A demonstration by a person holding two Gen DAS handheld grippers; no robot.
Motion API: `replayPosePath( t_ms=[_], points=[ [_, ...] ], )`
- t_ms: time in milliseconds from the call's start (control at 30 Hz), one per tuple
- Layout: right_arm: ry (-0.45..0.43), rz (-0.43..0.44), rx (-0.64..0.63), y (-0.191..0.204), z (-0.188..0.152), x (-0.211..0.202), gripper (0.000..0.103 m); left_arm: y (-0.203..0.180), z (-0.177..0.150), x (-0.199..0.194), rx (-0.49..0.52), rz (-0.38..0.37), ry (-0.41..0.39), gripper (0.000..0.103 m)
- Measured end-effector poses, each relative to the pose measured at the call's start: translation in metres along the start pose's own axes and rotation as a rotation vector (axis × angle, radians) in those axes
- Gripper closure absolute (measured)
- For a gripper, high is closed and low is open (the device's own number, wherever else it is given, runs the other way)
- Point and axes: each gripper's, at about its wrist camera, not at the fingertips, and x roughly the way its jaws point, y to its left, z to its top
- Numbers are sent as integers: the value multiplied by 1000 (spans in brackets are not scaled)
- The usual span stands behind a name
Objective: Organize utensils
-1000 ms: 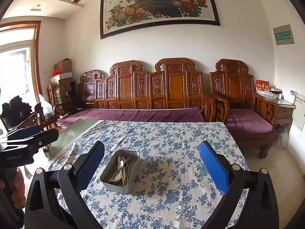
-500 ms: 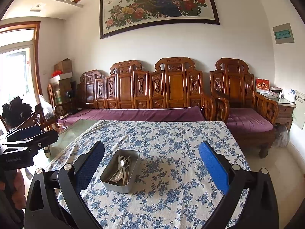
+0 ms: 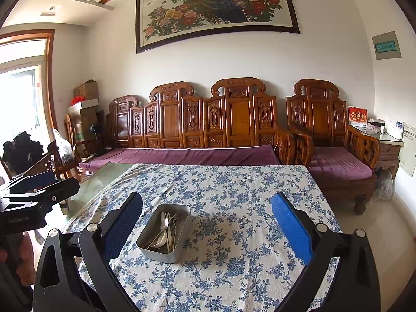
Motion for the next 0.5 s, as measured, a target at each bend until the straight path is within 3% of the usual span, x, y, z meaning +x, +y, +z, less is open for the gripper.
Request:
replayPosePath(
  t_ms=[500],
  points=[
    [-1, 1, 2, 0, -1, -1, 3, -1, 2, -2, 1, -3, -7, 8]
  ],
)
